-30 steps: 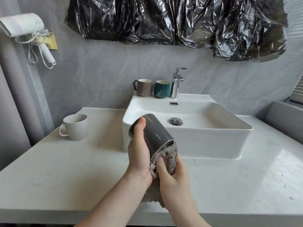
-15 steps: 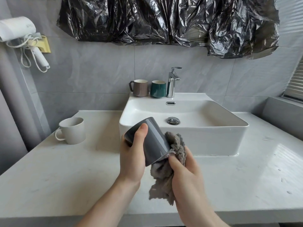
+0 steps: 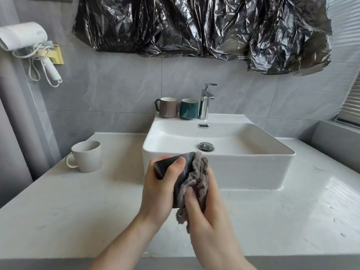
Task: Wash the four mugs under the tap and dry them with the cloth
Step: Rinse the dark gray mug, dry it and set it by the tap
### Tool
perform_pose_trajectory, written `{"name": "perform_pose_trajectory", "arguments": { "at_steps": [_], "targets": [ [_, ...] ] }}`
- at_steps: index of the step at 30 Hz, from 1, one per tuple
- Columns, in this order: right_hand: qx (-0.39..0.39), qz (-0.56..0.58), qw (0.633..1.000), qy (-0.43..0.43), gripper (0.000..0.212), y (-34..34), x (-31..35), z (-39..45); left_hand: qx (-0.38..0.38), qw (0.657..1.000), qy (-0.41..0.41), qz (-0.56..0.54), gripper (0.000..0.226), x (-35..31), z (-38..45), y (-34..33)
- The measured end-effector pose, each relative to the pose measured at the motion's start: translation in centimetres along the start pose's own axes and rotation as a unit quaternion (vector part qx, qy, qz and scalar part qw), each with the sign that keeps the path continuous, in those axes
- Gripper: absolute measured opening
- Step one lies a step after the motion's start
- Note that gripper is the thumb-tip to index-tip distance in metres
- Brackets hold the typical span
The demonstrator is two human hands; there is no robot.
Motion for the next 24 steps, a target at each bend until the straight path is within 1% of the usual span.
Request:
{"name": "perform_pose_trajectory", "arguments": {
  "at_steps": [1, 2, 3, 4, 5, 6, 9, 10, 11, 13, 14, 16, 18, 20, 21, 22, 24],
  "targets": [
    [-0.003, 0.003, 1.000, -0.005, 0.036, 0.1, -0.3, 0.2, 0.005, 1.000, -0.009, 0.007, 0.077, 0.1, 0.1, 0.1],
    [-0.017, 0.032, 0.999, -0.028, 0.025, 0.4, -0.7, 0.9, 0.008, 1.000, -0.016, 0.012, 0.074, 0.0, -0.1, 0.1],
    [-0.027, 0.070, 0.995, -0.070, 0.018, 0.7, -0.9, 1.6, 0.019, 0.999, -0.028, 0.017, 0.071, 0.0, -0.4, 0.1],
    [-0.028, 0.103, 0.988, -0.112, 0.021, 1.0, -0.9, 2.2, 0.031, 0.999, -0.030, 0.027, 0.070, 0.1, -0.5, 0.3],
    [-0.026, 0.121, 0.983, -0.136, 0.030, 1.1, -1.1, 2.4, 0.046, 0.998, -0.026, 0.037, 0.070, 0.1, -0.6, 0.4],
    [-0.028, 0.130, 0.981, -0.144, 0.035, 1.1, -1.5, 2.3, 0.057, 0.997, -0.020, 0.042, 0.070, 0.1, -0.6, 0.6],
    [-0.059, 0.110, 0.987, -0.099, 0.026, 0.6, -2.0, 1.3, 0.073, 0.996, 0.003, 0.056, 0.071, 0.4, 0.0, 1.1],
    [-0.072, 0.097, 0.989, -0.085, 0.025, 0.6, -2.1, 1.1, 0.066, 0.995, -0.004, 0.076, 0.070, 0.5, 0.1, 1.2],
    [-0.081, 0.086, 0.990, -0.076, 0.025, 0.7, -2.3, 1.0, 0.047, 0.993, -0.017, 0.105, 0.070, 0.7, 0.1, 1.2],
    [-0.111, 0.085, 0.986, -0.086, 0.029, 1.0, -2.6, 1.0, -0.005, 0.987, -0.045, 0.154, 0.069, 1.0, -0.4, 1.1],
    [-0.119, 0.083, 0.986, -0.087, 0.029, 1.0, -2.7, 1.0, -0.015, 0.987, -0.051, 0.154, 0.067, 1.2, -0.8, 0.9],
    [-0.114, 0.070, 0.989, -0.063, 0.028, 0.7, -3.2, 1.0, -0.006, 0.992, -0.028, 0.125, 0.061, 1.2, -1.5, 0.5],
    [-0.083, 0.026, 0.996, -0.031, 0.023, 0.3, -3.6, 0.8, 0.001, 0.995, -0.004, 0.098, 0.056, 0.9, -1.8, 0.2],
    [-0.051, -0.036, 0.998, -0.009, 0.040, 0.5, -3.9, 1.0, -0.006, 0.997, 0.007, 0.074, 0.054, 0.9, -1.5, 0.4],
    [-0.044, -0.048, 0.998, 0.006, 0.044, 0.7, -3.9, 1.5, -0.002, 0.998, 0.013, 0.065, 0.056, 1.0, -1.6, 0.4],
    [-0.046, -0.043, 0.998, 0.021, 0.043, 0.9, -3.7, 2.2, 0.007, 0.998, 0.020, 0.057, 0.059, 1.0, -1.7, 0.5],
    [-0.067, -0.004, 0.997, 0.039, 0.035, 1.3, -3.1, 3.6, 0.032, 0.997, 0.033, 0.057, 0.066, 1.2, -2.0, 0.4]
  ]
}}
Point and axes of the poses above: each hand's wrist, its own z-axis towards the middle knuckle, its own y-axis out of the back of the hand, x = y × z, the point moved 1 cm from there along z, towards the middle knuckle, and after that the axes turned 8 degrees about y, right-handed, at the moved point
